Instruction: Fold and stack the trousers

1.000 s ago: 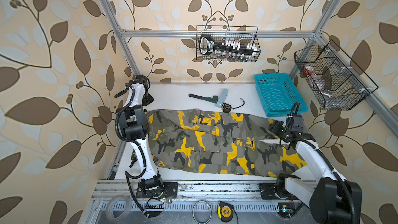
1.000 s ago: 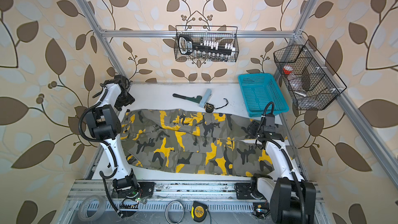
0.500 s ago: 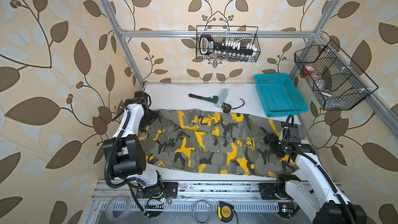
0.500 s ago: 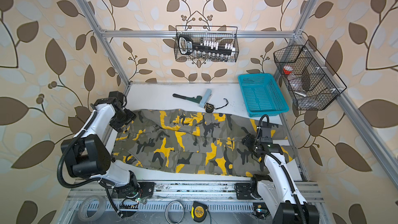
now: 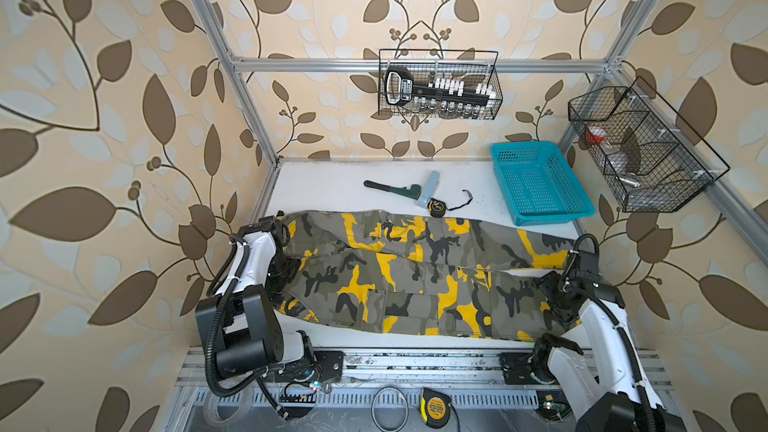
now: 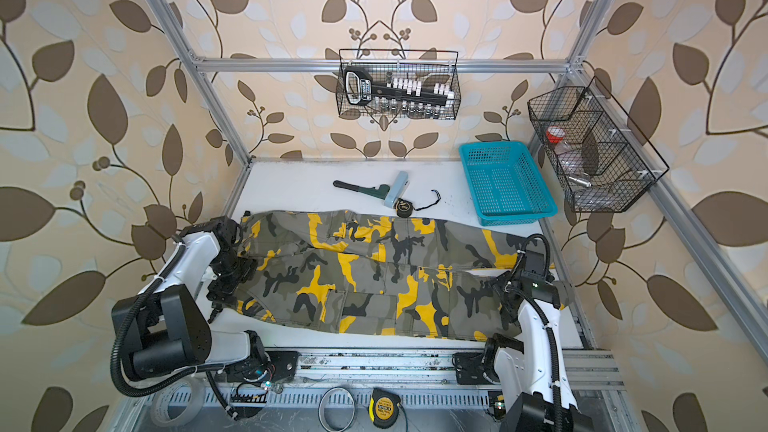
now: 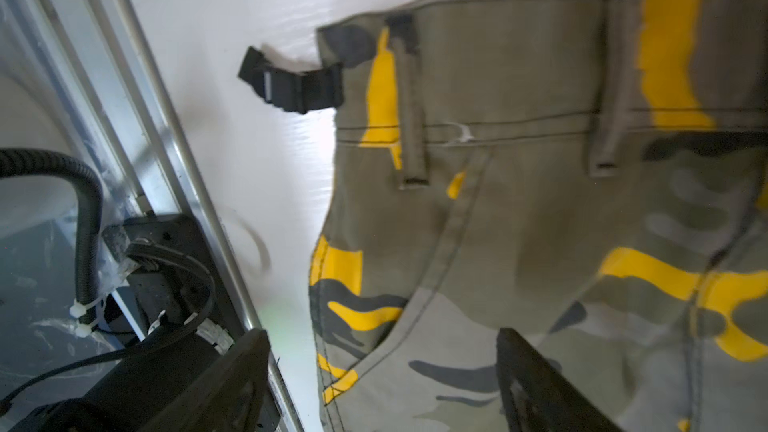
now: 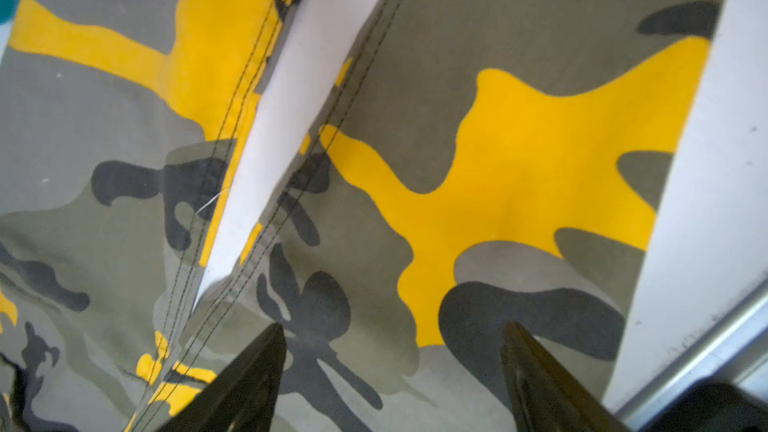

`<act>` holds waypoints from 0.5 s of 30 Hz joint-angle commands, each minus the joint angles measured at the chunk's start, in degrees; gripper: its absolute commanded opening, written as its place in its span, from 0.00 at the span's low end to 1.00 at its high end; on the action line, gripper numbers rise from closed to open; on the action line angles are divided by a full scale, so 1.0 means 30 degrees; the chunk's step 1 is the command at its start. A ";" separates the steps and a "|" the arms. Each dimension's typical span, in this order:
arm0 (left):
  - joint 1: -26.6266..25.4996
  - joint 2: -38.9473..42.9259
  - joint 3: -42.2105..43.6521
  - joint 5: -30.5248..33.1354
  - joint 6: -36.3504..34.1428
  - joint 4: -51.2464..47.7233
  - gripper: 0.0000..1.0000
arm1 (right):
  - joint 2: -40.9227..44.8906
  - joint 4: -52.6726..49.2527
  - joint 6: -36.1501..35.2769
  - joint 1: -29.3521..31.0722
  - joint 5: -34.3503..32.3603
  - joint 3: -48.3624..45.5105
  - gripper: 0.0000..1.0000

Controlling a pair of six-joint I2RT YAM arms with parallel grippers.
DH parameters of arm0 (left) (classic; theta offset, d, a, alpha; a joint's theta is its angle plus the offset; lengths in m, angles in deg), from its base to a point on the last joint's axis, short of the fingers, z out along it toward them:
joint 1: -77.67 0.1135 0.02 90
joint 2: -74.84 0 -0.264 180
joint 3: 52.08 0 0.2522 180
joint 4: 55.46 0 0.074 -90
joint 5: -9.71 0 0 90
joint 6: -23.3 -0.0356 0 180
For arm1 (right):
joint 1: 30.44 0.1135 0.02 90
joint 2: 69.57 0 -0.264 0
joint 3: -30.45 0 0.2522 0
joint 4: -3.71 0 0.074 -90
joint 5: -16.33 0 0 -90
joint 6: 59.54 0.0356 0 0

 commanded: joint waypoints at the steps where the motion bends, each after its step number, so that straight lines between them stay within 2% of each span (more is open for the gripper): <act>1: 0.0825 0.0933 0.1054 0.0164 0.1551 -0.0134 0.86 | -0.0196 -0.0659 0.1085 -0.0604 -0.1085 0.0222 0.86; 4: 0.1487 0.1173 0.2061 0.0137 0.1826 0.1134 0.86 | -0.0260 0.0036 0.1313 -0.1187 -0.1224 -0.0253 0.88; 6: 0.1803 0.1175 0.3023 -0.0872 0.1847 0.2554 0.87 | -0.0231 0.0293 0.1419 -0.1627 -0.1214 -0.0514 0.88; 15: 0.1899 0.0102 0.5427 -0.1979 0.2449 0.7584 0.81 | 0.1139 -0.0123 0.2907 -0.2146 -0.2467 -0.0149 0.89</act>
